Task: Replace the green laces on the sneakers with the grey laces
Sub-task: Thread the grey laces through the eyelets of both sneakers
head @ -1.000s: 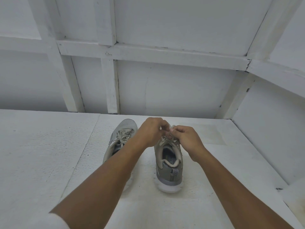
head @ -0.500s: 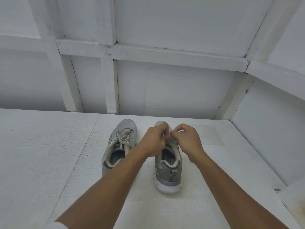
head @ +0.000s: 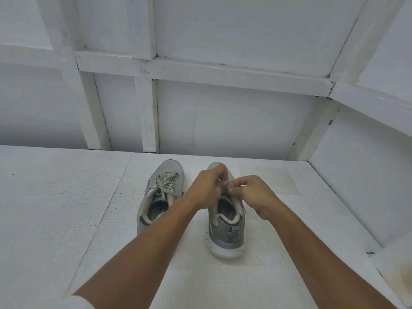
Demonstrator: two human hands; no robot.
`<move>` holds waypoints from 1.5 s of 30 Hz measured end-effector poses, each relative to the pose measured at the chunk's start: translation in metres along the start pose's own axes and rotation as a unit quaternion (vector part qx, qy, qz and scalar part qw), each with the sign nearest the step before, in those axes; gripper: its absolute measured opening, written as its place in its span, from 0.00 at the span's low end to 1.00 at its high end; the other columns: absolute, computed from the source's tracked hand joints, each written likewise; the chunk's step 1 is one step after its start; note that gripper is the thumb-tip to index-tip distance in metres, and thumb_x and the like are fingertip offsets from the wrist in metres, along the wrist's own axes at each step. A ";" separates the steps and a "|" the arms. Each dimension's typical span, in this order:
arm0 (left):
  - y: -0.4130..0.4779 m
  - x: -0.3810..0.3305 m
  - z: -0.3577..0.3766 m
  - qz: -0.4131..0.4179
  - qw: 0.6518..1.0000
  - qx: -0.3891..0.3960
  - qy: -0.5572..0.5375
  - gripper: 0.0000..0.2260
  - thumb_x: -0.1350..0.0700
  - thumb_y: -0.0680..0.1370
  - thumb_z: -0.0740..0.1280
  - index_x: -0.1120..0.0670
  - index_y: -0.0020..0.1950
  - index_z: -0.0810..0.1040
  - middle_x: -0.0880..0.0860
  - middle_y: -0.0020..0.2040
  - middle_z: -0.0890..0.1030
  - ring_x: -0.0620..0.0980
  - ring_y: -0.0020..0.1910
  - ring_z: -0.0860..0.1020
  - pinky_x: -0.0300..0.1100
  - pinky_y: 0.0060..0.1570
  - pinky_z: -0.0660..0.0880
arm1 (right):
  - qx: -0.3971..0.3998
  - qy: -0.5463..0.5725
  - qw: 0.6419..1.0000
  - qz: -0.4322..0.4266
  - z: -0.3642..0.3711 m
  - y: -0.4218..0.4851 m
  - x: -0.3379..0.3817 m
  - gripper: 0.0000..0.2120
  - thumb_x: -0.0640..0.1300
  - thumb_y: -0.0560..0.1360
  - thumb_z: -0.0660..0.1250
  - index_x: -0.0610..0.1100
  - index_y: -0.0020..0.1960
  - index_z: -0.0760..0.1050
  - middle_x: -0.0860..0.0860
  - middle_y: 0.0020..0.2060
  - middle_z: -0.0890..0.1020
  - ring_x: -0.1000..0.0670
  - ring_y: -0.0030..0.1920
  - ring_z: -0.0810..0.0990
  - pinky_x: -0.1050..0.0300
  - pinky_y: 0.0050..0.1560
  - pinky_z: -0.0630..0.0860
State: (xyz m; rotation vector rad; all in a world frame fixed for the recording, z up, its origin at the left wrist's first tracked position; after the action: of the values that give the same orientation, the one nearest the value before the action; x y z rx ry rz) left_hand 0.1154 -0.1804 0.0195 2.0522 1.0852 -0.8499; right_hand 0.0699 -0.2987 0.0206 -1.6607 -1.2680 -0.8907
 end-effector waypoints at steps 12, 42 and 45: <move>0.001 0.014 0.004 -0.093 0.990 0.011 -0.110 0.05 0.59 0.77 0.66 0.50 0.44 0.72 0.50 0.43 0.79 0.49 0.44 0.76 0.46 0.48 0.76 | -0.229 -0.205 0.935 -0.176 -0.010 -0.011 0.002 0.04 0.48 0.70 0.76 0.51 0.41 0.81 0.53 0.59 0.74 0.51 0.61 0.70 0.45 0.62 0.70; 0.012 0.043 -0.010 -0.230 0.965 -0.074 -0.101 0.10 0.68 0.73 0.60 0.52 0.38 0.69 0.51 0.38 0.73 0.51 0.38 0.70 0.43 0.35 0.67 | -0.200 -0.304 0.894 -0.262 -0.005 -0.024 -0.001 0.07 0.42 0.70 0.73 0.47 0.35 0.78 0.55 0.56 0.75 0.52 0.56 0.68 0.55 0.51 0.57; 0.013 0.044 -0.010 -0.238 0.962 -0.088 -0.104 0.11 0.67 0.74 0.59 0.52 0.37 0.68 0.51 0.37 0.72 0.51 0.38 0.70 0.43 0.35 0.67 | -0.190 -0.292 0.902 -0.256 -0.007 -0.025 -0.002 0.05 0.43 0.72 0.72 0.48 0.38 0.80 0.56 0.54 0.72 0.54 0.57 0.65 0.59 0.50 0.53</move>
State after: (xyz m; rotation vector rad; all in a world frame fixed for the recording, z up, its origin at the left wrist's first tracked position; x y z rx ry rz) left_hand 0.1486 -0.1594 -0.0057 1.5353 1.5007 -1.1283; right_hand 0.0451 -0.3032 0.0263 -2.0295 -2.1201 -1.0320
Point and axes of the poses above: each hand's wrist, its own y-axis towards the middle knuckle, its own z-axis out of the palm, x = y × z, the point moved 7 cm from there along y, towards the middle knuckle
